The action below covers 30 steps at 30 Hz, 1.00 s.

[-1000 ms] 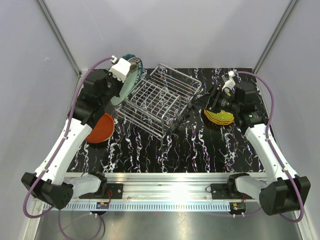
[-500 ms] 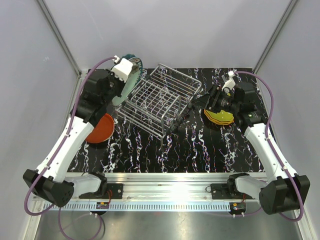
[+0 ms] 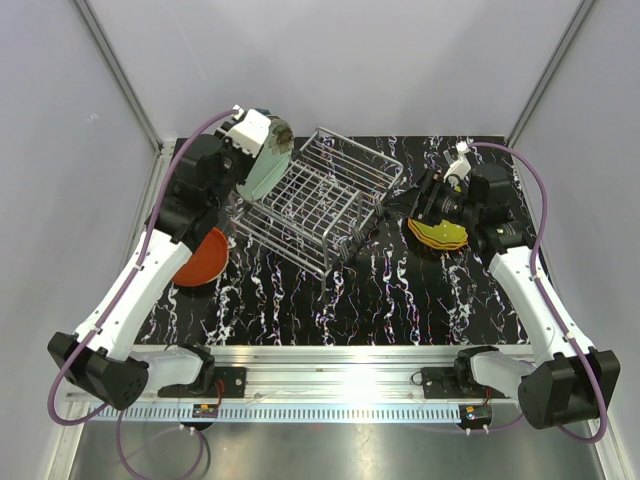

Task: Load the plates into the dish rack
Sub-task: Insert the plate into the dish rack

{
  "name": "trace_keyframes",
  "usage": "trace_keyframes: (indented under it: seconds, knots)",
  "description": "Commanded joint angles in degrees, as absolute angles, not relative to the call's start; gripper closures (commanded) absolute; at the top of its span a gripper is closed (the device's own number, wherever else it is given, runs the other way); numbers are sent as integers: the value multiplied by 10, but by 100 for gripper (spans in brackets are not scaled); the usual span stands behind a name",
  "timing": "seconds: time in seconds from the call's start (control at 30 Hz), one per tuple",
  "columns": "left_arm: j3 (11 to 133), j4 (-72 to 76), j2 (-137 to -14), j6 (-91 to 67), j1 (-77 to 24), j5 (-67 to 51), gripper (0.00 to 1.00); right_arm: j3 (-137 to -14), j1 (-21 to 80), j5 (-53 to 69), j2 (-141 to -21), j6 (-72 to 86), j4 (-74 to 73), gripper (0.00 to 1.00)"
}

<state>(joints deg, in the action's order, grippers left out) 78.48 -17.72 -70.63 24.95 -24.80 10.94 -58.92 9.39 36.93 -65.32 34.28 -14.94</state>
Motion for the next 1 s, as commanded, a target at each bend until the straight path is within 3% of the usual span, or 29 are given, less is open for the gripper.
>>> trace_keyframes:
  seconds: [0.0, 0.33, 0.67, 0.97]
  knots:
    - [812, -139, -706, 262, -251, 136, 61, -604, 97, 361, -650, 333, -140, 36]
    - [813, -140, -706, 268, -253, 157, 58, -606, 97, 360, -644, 330, -145, 36]
    - [823, -139, -687, 262, -253, 182, 45, -608, 98, 360, -640, 331, -152, 35]
    - [838, -169, -627, 174, -251, 209, 11, -613, 97, 352, -628, 330, -163, 36]
